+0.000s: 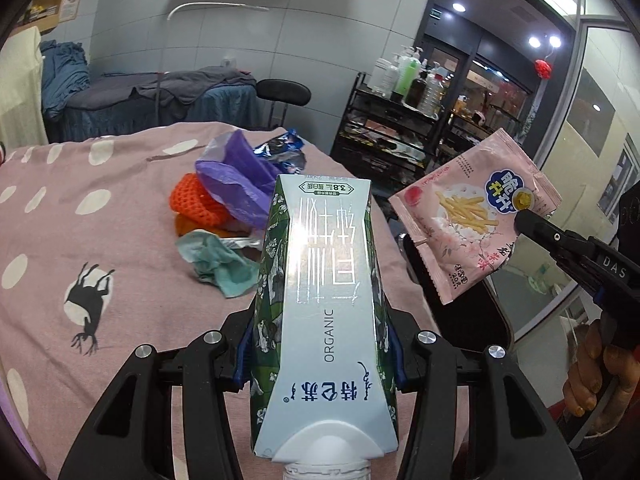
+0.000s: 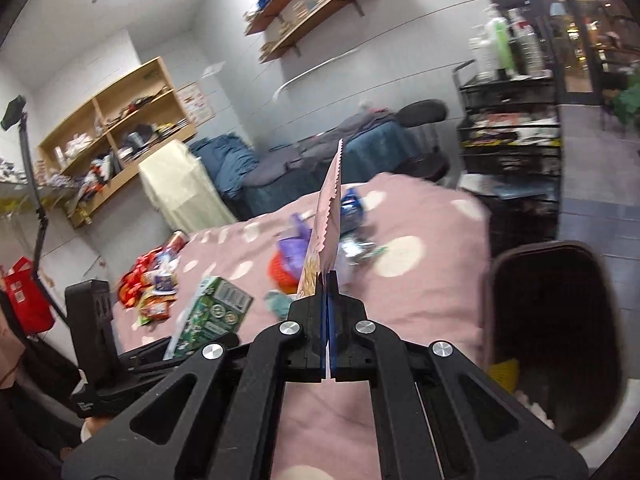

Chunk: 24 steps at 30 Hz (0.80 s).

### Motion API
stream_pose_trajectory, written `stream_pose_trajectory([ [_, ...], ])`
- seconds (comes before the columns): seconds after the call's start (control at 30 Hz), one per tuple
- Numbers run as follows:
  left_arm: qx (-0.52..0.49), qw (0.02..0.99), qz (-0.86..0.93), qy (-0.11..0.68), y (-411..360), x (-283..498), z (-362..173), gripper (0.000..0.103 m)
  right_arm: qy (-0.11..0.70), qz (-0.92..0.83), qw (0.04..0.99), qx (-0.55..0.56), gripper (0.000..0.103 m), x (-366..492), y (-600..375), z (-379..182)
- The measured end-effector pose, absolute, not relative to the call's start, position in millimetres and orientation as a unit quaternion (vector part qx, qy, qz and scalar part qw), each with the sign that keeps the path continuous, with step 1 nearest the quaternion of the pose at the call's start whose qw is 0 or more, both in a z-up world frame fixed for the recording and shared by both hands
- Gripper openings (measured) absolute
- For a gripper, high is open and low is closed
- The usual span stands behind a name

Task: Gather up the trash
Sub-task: 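Carry the carton and snack bag to the bin and release both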

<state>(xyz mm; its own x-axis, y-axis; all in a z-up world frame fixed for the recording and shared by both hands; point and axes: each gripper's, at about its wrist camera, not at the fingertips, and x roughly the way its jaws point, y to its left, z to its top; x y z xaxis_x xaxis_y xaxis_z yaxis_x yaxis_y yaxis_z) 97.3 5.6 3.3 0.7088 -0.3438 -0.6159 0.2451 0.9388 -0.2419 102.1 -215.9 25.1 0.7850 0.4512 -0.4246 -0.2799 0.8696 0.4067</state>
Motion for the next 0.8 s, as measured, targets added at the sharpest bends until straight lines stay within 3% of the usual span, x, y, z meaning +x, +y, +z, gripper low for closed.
stream_pose_trajectory([
  [0.23,-0.054,0.909,-0.203,0.359,-28,104,0,0.050,0.284,0.046,0.949,0.129,0.002,95,-267,2],
  [0.67,-0.003,0.876,-0.273,0.398,-104,120,-18,0.050,0.388,-0.028,0.915,0.107,0.002,129,-319,-92],
  [0.77,0.002,0.866,-0.285,0.411,-121,126,-25,0.050,0.401,-0.044,0.905,0.132,0.017,125,-335,-106],
  [0.8,0.003,0.864,-0.288,0.414,-127,127,-26,0.050,0.399,-0.049,0.906,0.135,0.038,124,-335,-105],
])
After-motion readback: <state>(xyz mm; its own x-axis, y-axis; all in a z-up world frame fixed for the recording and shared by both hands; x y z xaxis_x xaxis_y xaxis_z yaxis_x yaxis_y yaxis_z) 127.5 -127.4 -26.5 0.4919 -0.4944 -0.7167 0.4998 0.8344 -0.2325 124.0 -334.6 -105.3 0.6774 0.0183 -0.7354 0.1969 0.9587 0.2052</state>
